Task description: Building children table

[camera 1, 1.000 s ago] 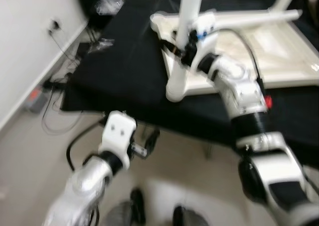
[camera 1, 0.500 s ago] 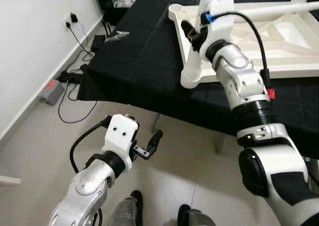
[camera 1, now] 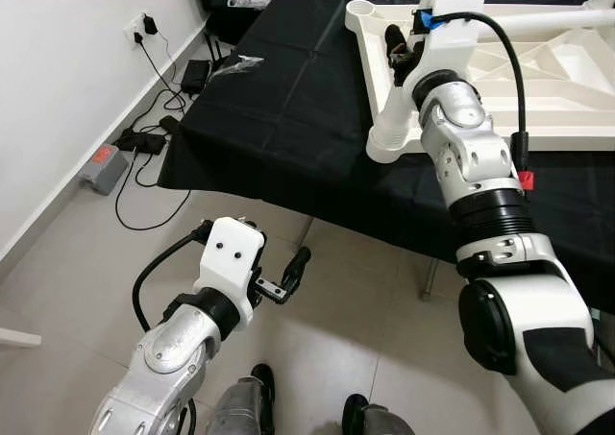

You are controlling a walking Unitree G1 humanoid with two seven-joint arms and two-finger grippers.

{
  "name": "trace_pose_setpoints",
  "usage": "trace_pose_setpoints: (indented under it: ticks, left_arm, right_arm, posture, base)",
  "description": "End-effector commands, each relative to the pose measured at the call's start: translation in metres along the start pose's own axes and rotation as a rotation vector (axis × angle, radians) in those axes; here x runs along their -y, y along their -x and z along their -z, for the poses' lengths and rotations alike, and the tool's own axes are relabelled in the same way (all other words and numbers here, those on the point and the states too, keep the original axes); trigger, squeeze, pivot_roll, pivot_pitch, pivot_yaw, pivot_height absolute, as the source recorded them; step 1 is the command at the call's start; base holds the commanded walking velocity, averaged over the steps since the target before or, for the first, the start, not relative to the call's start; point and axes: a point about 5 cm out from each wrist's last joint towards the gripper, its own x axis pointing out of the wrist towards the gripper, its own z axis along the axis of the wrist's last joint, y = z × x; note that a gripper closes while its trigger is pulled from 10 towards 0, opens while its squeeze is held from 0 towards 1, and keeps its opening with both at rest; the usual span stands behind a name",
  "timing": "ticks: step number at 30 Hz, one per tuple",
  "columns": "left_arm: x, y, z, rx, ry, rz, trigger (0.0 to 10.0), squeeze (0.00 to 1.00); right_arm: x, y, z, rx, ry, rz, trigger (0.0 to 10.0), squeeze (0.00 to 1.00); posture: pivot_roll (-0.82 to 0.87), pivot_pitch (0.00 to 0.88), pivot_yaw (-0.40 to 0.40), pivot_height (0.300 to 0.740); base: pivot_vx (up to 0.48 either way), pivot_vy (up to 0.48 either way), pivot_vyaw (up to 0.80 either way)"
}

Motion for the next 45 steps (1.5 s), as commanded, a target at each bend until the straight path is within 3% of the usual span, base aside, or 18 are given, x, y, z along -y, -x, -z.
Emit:
trace_pose_setpoints:
  ticks: [1,16,23,35,45]
  left_arm:
    - [0.001,0.002,0.003,-0.016,0.002,0.011,10.0,0.00]
    - [0.000,0.002,0.004,-0.019,-0.001,0.011,10.0,0.00]
    - [-0.001,0.002,0.004,-0.016,-0.006,0.009,10.0,0.00]
    - [-0.002,0.002,0.003,-0.016,-0.009,0.011,10.0,0.00]
    - [-0.003,0.001,0.003,-0.014,-0.014,0.007,10.0,0.00]
  right_arm:
    - [0.020,0.016,0.072,-0.279,0.042,0.106,10.0,0.00]
    - [0.030,0.026,0.082,-0.306,0.031,0.307,10.0,0.00]
    - [0.041,0.033,0.085,-0.321,0.022,0.495,10.0,0.00]
    - [0.036,0.040,0.087,-0.326,-0.007,0.615,10.0,0.00]
    - [0.042,0.047,0.080,-0.301,0.051,0.912,10.0,0.00]
  posture:
    - [0.20,0.331,-0.027,0.740]
    - [0.20,0.317,-0.025,0.740]
    - [0.20,0.319,-0.024,0.740]
    - [0.20,0.327,-0.025,0.740]
    - [0.21,0.335,-0.029,0.740]
  base:
    - [0.000,0.000,0.00]
    - [0.000,0.000,0.00]
    - [0.000,0.000,0.00]
    - [0.000,0.000,0.00]
    - [0.000,0.000,0.00]
